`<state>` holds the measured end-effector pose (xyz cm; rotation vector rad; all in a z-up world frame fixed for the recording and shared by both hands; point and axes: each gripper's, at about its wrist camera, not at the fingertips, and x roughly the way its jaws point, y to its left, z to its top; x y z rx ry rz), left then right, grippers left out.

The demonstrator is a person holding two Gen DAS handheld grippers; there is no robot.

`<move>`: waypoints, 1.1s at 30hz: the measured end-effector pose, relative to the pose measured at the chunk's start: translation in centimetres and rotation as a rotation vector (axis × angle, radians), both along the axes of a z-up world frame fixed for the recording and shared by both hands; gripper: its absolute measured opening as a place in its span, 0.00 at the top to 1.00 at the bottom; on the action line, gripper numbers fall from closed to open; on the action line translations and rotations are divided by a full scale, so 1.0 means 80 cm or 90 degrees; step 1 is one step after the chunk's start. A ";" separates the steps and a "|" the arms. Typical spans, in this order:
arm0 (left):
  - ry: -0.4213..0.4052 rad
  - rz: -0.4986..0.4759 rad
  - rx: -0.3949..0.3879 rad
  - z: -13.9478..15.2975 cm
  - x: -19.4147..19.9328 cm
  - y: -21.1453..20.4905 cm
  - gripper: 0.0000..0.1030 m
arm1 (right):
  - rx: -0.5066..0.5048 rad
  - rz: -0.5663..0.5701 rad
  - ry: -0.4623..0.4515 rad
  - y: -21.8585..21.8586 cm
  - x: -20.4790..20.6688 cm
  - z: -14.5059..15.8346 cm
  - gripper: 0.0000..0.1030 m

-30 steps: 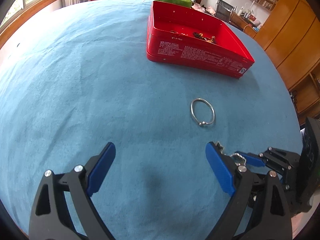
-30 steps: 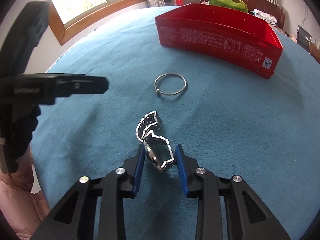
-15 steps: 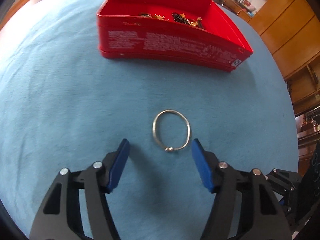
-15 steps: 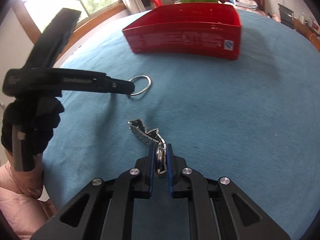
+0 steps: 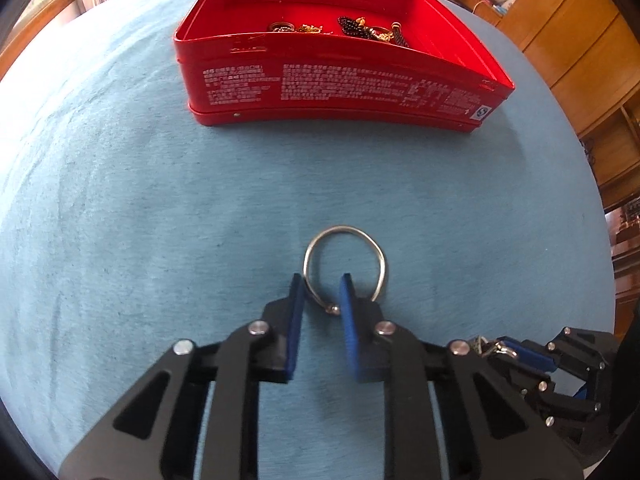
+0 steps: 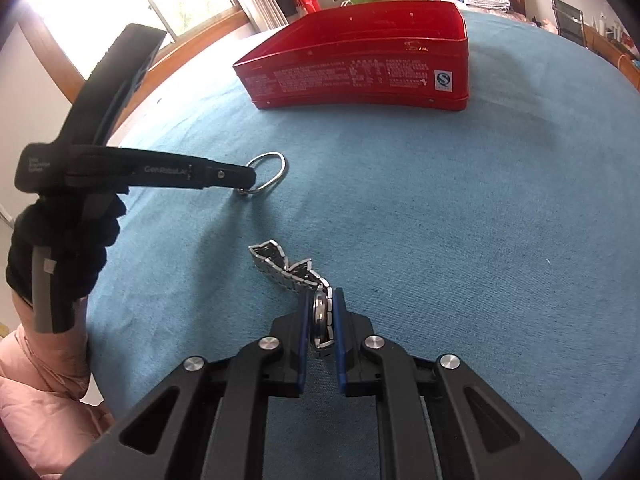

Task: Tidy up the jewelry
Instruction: 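Grasp the silver ring with the left tool while the right tool grasps the silver watch, then carry the ring and watch over the red box and open both tools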

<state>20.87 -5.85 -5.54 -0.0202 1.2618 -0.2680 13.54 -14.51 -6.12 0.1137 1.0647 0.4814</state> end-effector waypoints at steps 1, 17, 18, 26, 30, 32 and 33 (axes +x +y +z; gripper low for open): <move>0.000 -0.004 0.005 0.000 0.001 0.000 0.87 | 0.000 -0.001 0.000 0.000 0.000 0.000 0.90; -0.039 -0.008 -0.035 0.027 -0.007 0.046 0.99 | 0.012 -0.004 -0.008 -0.001 -0.003 0.008 0.89; -0.043 -0.008 -0.036 0.031 -0.006 0.047 0.99 | 0.011 -0.006 -0.010 -0.001 -0.003 0.010 0.89; -0.082 -0.015 -0.068 0.066 -0.027 0.071 0.99 | 0.014 -0.007 -0.023 0.004 -0.002 0.022 0.89; -0.099 -0.020 -0.056 0.073 -0.039 0.073 0.99 | 0.011 -0.006 -0.021 0.005 -0.002 0.022 0.89; -0.085 -0.023 -0.047 0.063 -0.034 0.064 0.99 | 0.012 -0.007 -0.016 0.007 0.002 0.019 0.89; -0.081 -0.023 -0.044 0.057 -0.032 0.061 0.99 | 0.012 -0.008 -0.015 0.006 0.002 0.018 0.89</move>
